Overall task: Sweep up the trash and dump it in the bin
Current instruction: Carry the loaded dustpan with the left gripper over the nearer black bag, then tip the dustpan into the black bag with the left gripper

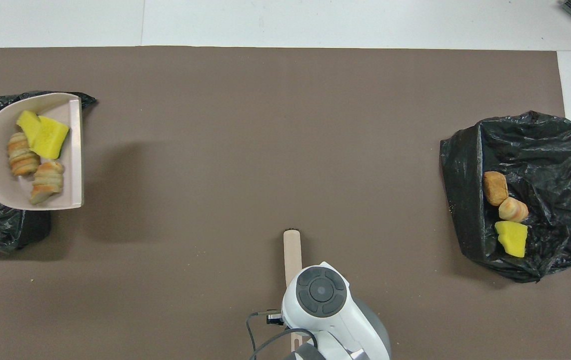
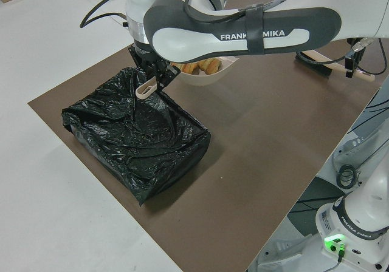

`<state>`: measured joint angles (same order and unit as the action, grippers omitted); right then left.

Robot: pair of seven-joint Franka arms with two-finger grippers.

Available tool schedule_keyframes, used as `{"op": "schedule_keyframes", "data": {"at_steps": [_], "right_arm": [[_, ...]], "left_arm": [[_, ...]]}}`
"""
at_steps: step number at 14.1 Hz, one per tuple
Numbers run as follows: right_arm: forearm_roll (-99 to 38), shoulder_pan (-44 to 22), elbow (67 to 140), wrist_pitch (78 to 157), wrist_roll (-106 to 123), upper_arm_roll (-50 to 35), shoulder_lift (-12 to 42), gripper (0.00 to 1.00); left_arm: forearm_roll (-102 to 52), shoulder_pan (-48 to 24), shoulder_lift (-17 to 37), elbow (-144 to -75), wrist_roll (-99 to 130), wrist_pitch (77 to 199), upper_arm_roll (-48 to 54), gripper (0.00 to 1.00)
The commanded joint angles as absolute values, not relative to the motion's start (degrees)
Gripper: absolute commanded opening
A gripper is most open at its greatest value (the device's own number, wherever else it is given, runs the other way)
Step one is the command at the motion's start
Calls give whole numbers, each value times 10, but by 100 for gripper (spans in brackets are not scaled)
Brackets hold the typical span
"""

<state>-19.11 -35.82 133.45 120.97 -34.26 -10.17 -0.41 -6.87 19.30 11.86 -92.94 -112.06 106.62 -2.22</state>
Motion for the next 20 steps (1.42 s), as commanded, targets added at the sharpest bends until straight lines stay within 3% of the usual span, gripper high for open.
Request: {"op": "schedule_keyframes", "data": {"at_steps": [1, 6, 13, 14, 15, 16, 17, 20], "right_arm": [[-200, -359, 1356, 1237, -328, -99, -13, 0], [-200, -359, 1355, 1243, -319, -99, -4, 0], [-200, -359, 1355, 1244, -319, -99, 2, 2], [-200, -359, 1355, 1244, -318, -99, 2, 8], [-200, -359, 1354, 1244, -318, -99, 3, 35], [-200, -359, 1349, 1244, -316, -99, 6, 74], [-197, -359, 1335, 1243, -313, -98, 14, 100], [-192, -345, 1277, 1233, -301, -94, 33, 100]], "left_arm": [[-51, 228, 158, -852, -1156, 1056, -19, 0], [94, 228, 154, -870, -1147, 1163, -32, 0], [322, 214, 129, -920, -1069, 1208, -32, 0], [371, 207, 119, -939, -1043, 1217, -32, 0], [417, 192, 107, -959, -1001, 1218, -32, 0], [459, 181, 96, -975, -967, 1214, -32, 0], [494, 168, 86, -991, -952, 1210, -32, 0], [582, 147, 77, -999, -911, 1193, -32, 0]]}}
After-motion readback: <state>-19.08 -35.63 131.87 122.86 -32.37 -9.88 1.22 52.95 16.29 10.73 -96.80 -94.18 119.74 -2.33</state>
